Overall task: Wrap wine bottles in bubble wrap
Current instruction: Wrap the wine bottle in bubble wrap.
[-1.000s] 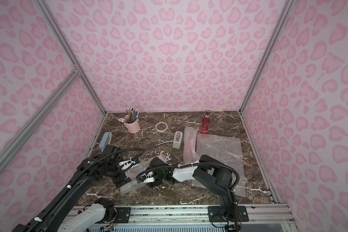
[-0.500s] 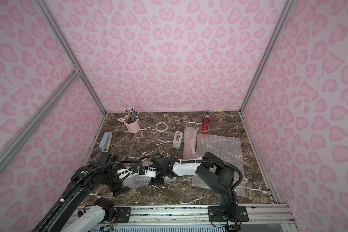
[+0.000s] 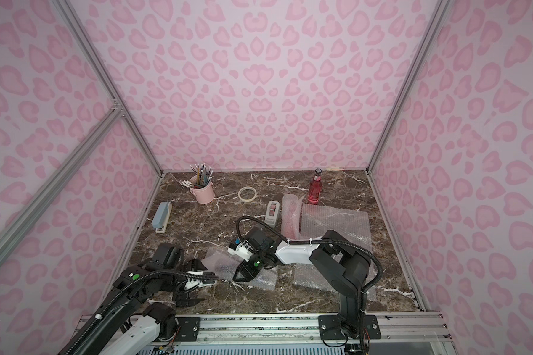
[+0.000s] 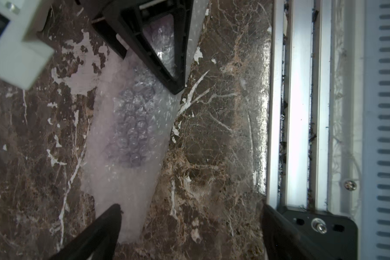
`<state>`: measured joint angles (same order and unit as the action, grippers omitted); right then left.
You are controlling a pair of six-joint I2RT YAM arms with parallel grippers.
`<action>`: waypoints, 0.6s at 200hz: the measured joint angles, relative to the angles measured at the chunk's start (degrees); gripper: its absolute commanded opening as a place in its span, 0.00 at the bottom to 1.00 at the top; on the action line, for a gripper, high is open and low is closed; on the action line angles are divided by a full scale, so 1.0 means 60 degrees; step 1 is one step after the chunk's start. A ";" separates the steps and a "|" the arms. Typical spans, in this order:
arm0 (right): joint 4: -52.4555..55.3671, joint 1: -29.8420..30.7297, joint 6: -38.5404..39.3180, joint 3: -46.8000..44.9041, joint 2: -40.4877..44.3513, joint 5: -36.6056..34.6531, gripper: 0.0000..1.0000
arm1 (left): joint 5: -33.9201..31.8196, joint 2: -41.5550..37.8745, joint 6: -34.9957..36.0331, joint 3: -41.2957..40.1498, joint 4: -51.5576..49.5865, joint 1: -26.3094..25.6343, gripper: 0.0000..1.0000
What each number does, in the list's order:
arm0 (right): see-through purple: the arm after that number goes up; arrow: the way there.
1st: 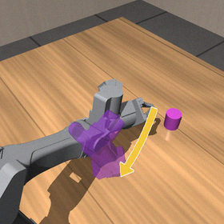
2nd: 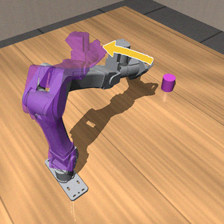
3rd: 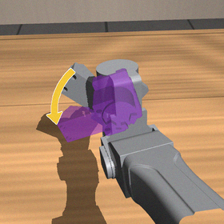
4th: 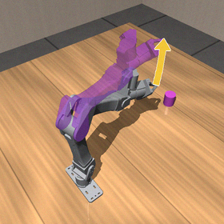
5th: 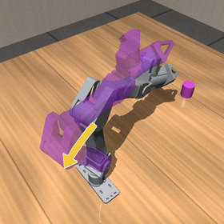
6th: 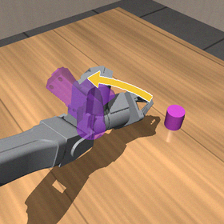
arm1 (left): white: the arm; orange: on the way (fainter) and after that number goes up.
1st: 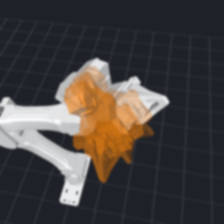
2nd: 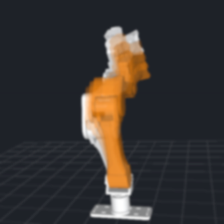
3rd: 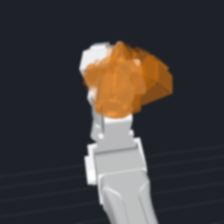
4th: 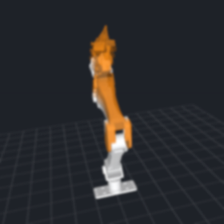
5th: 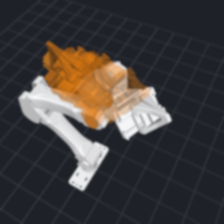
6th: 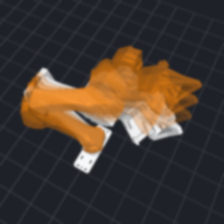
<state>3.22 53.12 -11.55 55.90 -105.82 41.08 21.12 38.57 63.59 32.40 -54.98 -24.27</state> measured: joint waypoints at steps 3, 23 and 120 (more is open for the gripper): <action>-0.0036 -0.0007 -0.0146 -0.0004 -0.0015 0.0051 0.44 | -0.0022 -0.0018 0.0051 -0.0055 0.0109 -0.0091 0.96; -0.0554 -0.0029 -0.1122 -0.0011 -0.0255 0.0474 0.43 | -0.0397 0.0051 0.0382 -0.0528 0.1133 -0.0896 0.96; -0.2364 -0.0153 -0.2393 -0.0160 -0.1071 0.1657 0.51 | -0.2127 0.3064 0.0820 -0.1038 0.5326 -0.2583 0.82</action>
<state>-10.96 52.21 -25.91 54.94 -112.25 51.03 8.36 56.95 68.51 26.17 -23.03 -39.77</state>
